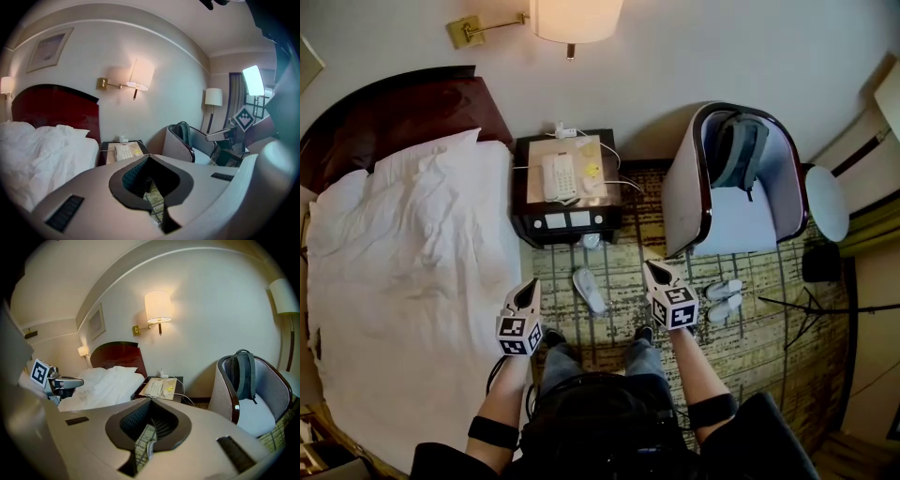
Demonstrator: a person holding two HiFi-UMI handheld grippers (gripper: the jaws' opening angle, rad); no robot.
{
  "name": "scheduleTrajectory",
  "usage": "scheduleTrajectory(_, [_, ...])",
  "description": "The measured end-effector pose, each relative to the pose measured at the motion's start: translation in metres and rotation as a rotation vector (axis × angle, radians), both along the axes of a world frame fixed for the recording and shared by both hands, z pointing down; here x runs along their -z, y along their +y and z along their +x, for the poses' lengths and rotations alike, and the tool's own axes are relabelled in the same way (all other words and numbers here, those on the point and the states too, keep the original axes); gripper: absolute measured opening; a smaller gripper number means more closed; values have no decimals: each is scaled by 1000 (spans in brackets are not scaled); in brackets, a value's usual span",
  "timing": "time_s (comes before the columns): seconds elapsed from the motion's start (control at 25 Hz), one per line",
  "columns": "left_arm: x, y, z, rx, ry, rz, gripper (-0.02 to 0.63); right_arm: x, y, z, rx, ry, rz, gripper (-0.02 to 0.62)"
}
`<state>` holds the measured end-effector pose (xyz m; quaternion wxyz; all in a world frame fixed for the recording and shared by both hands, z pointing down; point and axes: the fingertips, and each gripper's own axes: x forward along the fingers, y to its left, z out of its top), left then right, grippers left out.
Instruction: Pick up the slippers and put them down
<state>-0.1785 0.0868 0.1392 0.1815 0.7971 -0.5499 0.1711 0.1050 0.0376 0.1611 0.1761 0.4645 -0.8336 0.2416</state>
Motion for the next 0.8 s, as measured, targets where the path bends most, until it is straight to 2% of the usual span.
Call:
scheduleTrajectory(0.28, [-14,-7,6,-29,15,-36,0,-20,2,-8,14,7,-26,2])
scheduleTrajectory(0.48, [-46,-15,10,-68,27,-88,1,-51,3,-19,5,-3,-52,2])
scheduleTrajectory(0.64, [-87,-22,17,-104,53,-147,48,-91,-4,-29,-5,0,-70,2])
scheduleTrajectory(0.8, [-146,-37,25,-121,129,-211,120,-136,-15,-40,-24,3,-78,2])
